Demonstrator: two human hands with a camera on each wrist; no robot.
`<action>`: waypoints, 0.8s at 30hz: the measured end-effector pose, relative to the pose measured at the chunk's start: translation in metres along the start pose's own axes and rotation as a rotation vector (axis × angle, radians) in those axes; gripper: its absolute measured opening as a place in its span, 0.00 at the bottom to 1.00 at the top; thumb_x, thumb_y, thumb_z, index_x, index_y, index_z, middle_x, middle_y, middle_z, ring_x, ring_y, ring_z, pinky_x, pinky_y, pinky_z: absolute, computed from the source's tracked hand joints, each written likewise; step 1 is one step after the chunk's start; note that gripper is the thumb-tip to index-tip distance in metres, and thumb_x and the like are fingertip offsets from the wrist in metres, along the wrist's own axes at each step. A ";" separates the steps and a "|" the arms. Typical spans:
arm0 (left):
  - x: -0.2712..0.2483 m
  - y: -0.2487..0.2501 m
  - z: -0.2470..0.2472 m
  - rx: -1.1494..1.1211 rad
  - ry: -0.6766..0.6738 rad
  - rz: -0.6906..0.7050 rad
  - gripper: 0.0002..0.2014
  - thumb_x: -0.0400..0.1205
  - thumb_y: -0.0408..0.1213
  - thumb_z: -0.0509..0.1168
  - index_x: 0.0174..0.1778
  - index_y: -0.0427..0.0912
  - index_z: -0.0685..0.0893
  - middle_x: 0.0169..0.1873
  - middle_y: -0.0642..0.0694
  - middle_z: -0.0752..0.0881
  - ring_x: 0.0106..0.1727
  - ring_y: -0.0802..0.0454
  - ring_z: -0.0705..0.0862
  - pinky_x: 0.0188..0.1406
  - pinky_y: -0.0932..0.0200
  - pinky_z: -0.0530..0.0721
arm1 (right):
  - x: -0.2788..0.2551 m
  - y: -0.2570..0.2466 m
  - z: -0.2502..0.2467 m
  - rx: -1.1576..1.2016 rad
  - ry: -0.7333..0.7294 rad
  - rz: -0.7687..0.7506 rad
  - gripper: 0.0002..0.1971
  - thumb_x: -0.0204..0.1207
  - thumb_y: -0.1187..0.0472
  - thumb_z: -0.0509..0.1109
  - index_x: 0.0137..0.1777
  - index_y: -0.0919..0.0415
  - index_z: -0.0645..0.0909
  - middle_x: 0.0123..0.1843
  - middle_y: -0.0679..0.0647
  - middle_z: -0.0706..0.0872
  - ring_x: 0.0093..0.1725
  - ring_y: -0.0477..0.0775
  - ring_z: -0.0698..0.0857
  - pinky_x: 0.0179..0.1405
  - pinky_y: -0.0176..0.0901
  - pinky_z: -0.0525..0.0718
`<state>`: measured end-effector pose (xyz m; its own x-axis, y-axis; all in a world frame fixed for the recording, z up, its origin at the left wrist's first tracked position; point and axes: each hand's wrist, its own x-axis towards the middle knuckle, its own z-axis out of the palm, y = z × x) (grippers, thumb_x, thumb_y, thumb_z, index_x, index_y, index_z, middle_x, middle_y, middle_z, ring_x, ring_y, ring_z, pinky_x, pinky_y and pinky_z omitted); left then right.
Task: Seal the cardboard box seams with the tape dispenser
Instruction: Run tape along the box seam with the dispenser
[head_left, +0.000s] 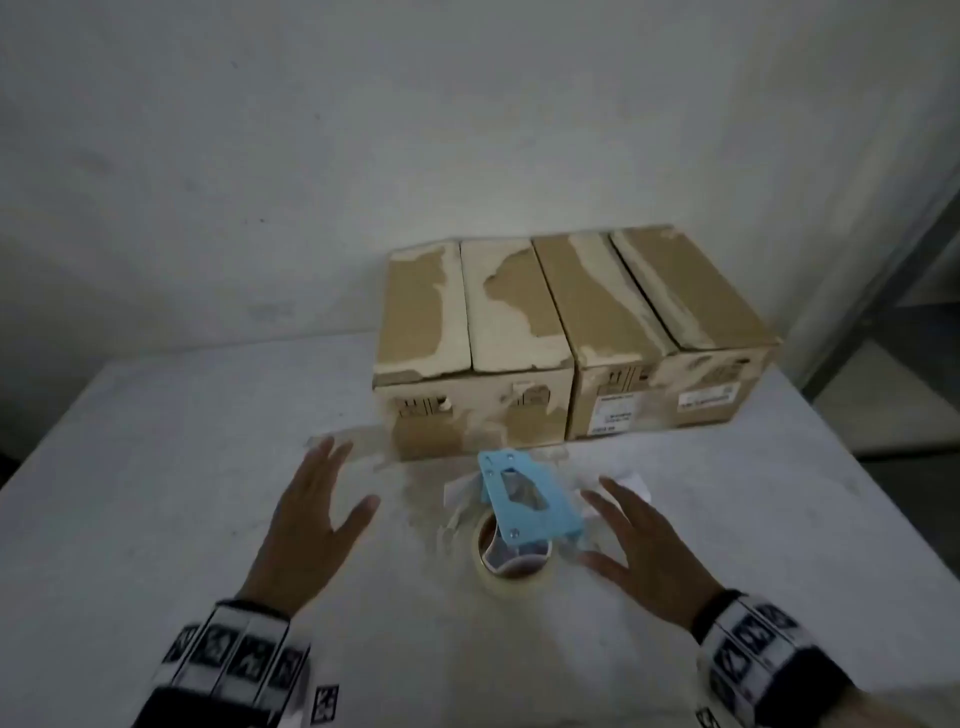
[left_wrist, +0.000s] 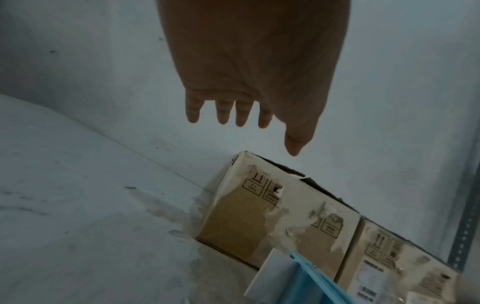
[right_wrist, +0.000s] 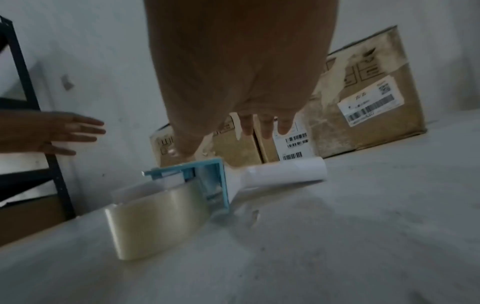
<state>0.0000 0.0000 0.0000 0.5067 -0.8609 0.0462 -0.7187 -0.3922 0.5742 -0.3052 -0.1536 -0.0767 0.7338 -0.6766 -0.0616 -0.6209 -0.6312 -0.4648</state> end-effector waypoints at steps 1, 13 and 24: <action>0.010 0.000 0.003 0.016 0.011 0.010 0.37 0.76 0.57 0.59 0.79 0.45 0.59 0.82 0.47 0.55 0.83 0.50 0.53 0.80 0.51 0.55 | 0.008 0.003 0.000 -0.007 -0.039 0.009 0.53 0.58 0.18 0.31 0.80 0.49 0.51 0.83 0.55 0.53 0.81 0.57 0.55 0.77 0.49 0.54; 0.082 0.017 0.039 0.224 -0.093 -0.003 0.37 0.81 0.49 0.60 0.82 0.49 0.47 0.82 0.41 0.40 0.83 0.41 0.46 0.78 0.39 0.58 | 0.062 0.024 0.012 -0.171 -0.203 -0.240 0.50 0.61 0.19 0.40 0.80 0.47 0.53 0.63 0.62 0.77 0.64 0.63 0.74 0.70 0.58 0.68; 0.086 0.021 0.033 0.149 -0.042 -0.028 0.29 0.83 0.44 0.59 0.80 0.54 0.57 0.83 0.50 0.48 0.80 0.45 0.63 0.68 0.43 0.72 | 0.041 0.024 -0.006 -0.115 -0.042 -0.375 0.37 0.72 0.26 0.46 0.73 0.51 0.63 0.40 0.55 0.81 0.33 0.54 0.82 0.32 0.43 0.81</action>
<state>0.0130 -0.0933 -0.0106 0.5099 -0.8602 -0.0041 -0.7686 -0.4577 0.4470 -0.2914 -0.1986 -0.0851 0.9248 -0.3763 0.0560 -0.3327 -0.8715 -0.3602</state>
